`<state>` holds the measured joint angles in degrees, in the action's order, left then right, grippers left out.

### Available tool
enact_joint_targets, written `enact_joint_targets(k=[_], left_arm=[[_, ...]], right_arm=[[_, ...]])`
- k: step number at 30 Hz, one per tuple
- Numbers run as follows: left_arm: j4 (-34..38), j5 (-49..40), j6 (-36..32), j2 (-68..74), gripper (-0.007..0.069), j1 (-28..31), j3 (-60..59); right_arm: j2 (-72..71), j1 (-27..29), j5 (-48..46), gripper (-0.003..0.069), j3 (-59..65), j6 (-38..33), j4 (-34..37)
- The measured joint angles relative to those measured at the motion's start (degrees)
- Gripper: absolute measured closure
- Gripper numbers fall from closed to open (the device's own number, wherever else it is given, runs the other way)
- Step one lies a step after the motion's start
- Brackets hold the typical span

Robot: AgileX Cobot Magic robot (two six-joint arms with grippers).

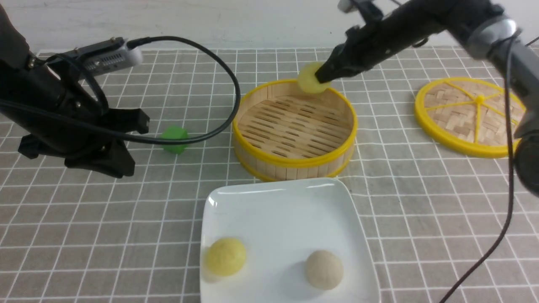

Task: Put the steamed buns into the plate on the grey tablecloth.
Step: 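Move the steamed bun from the bamboo steamer onto the white plate with the right gripper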

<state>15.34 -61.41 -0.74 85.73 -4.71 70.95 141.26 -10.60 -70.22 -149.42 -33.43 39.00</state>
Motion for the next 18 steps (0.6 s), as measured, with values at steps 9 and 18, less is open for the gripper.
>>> enact_joint_targets(k=[9,18], left_arm=[[-0.24,0.87,0.0,0.0,0.0524,0.09,0.0],[-1.3,0.5,0.0,0.0,0.0515,0.28,0.0]], right_arm=[[-20.08,-3.7,-1.95,0.0641,2.35,24.66,-23.68],[-47.63,-8.7,-1.76,0.0638,44.67,31.03,-23.25]])
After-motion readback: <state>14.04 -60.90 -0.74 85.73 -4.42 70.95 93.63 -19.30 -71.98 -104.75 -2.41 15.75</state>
